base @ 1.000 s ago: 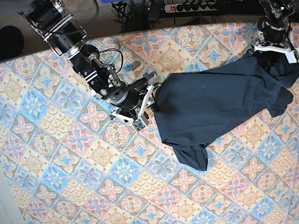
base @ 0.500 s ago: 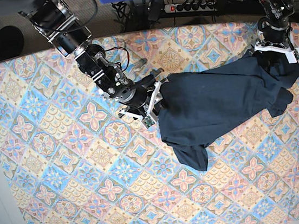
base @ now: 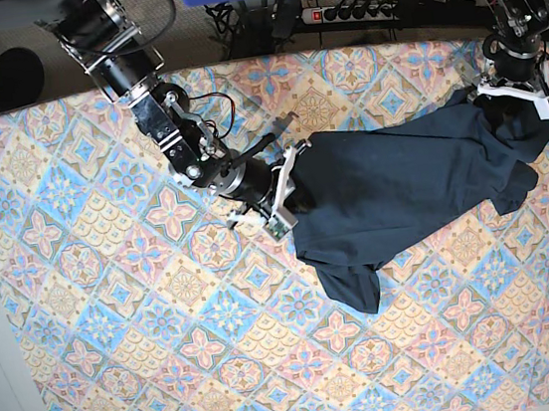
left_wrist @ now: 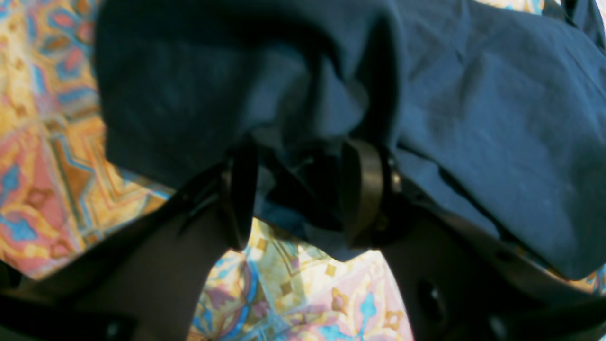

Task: Layout the t-shirt on the table in an organized manner, then fold the t-shirt properly

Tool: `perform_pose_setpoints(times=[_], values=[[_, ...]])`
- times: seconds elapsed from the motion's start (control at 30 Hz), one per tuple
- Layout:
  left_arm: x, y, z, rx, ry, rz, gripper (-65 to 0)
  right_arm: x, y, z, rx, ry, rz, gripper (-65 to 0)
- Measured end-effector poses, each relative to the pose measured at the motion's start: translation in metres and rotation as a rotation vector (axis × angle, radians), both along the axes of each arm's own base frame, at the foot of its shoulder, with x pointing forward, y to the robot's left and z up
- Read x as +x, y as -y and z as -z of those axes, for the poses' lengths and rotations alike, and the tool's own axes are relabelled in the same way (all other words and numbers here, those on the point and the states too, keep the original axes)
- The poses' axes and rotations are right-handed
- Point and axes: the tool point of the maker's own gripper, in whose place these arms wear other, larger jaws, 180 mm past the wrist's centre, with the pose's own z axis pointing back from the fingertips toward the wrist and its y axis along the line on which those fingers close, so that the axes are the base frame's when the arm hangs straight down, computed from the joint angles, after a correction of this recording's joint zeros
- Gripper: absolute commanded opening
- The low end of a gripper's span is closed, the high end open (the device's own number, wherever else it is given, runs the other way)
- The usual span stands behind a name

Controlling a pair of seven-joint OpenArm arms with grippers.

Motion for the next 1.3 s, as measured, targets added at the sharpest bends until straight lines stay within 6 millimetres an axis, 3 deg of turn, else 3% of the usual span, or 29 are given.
perform_pose_setpoints(times=[0.07, 0.13, 0.2, 0.3, 0.47, 0.6, 0.67, 0.77, 0.87, 0.97, 1.3], values=[[0.003, -0.001, -0.003, 0.009, 0.003, 0.012, -39.4, 0.02, 0.011, -0.034, 0.045, 0.092, 0.039, -65.0], [0.004, -0.003, -0.005, 0.017, 0.005, 0.016, -44.1, 0.03, 0.031, -0.047, 0.039, 0.135, 0.065, -65.0], [0.005, -0.006, -0.007, 0.029, 0.005, 0.022, -48.9, 0.025, 0.048, -0.036, 0.033, 0.094, 0.086, -65.0], [0.006, -0.008, -0.01, 0.038, 0.007, 0.026, -52.1, 0.006, 0.059, -0.019, 0.058, 0.015, 0.047, -65.0], [0.006, -0.007, -0.009, 0.033, 0.007, 0.024, -50.9, 0.014, 0.045, -0.027, 0.095, 0.044, 0.031, -65.0], [0.005, -0.008, -0.009, 0.035, 0.007, 0.023, -50.7, -0.002, 0.042, 0.02, -0.016, -0.051, 0.017, -64.8], [0.005, -0.007, -0.009, 0.033, 0.007, 0.022, -50.7, -0.008, 0.03, 0.03, -0.021, -0.078, 0.003, -61.8], [0.003, -0.006, -0.006, 0.028, 0.001, 0.019, -50.7, 0.005, 0.016, 0.018, -0.014, -0.061, -0.025, -51.9], [0.002, -0.006, -0.006, 0.03, -0.002, 0.02, -50.7, 0.024, 0.021, 0.008, -0.038, -0.045, 0.0, -43.2], [-0.002, -0.005, -0.004, 0.025, -0.01, 0.023, -50.7, 0.023, 0.024, 0.023, -0.064, -0.092, -0.001, -36.9], [-0.002, -0.005, -0.003, 0.024, -0.012, 0.023, -50.7, 0.034, 0.016, 0.028, -0.052, -0.114, 0.007, -33.9]])
